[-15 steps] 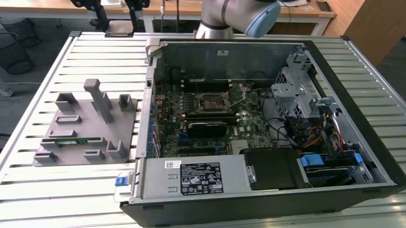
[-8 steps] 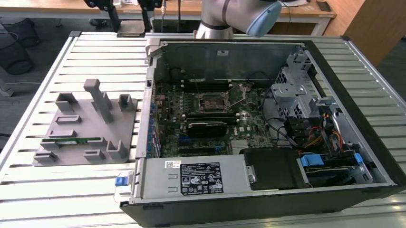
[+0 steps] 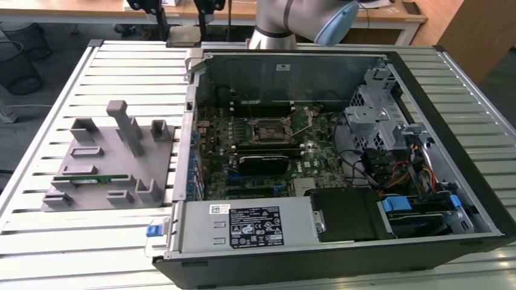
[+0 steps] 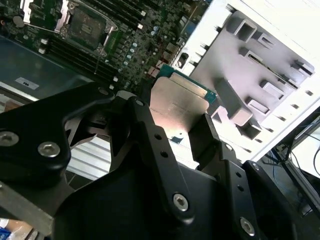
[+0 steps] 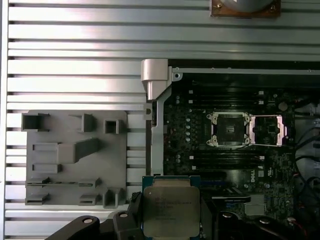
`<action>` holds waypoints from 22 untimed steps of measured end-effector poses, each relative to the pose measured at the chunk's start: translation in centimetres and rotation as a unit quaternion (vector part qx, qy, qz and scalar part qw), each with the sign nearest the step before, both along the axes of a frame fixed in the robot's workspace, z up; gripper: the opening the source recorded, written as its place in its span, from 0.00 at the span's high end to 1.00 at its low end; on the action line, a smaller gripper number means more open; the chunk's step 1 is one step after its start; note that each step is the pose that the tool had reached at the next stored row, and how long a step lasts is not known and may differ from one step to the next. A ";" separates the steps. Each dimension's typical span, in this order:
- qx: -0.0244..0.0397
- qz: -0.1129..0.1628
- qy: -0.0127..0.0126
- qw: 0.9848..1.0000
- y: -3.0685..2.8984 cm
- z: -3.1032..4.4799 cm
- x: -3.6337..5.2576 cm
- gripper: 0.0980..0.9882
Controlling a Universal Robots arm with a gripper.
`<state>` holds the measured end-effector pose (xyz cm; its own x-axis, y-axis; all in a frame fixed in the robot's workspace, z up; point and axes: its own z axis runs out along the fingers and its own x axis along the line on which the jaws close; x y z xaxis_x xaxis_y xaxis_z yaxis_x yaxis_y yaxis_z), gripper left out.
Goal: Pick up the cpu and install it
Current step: 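Pick up the cpu and move it towards the insertion slot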
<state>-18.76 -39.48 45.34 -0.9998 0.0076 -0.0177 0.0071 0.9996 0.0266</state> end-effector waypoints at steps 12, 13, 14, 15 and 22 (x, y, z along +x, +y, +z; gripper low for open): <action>0.000 0.000 0.000 1.000 0.01 0.00 3.62 0.50; 0.000 0.000 0.000 1.000 0.02 0.00 3.90 0.50; 0.000 0.000 0.000 1.000 0.05 0.00 4.15 0.50; 0.000 0.000 0.000 1.000 0.10 -0.01 4.35 0.50; 0.000 0.000 0.000 1.000 0.77 -0.05 5.69 0.50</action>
<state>-13.08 -38.71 45.30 -0.9998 0.0075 -0.0176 0.0071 0.9996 0.0265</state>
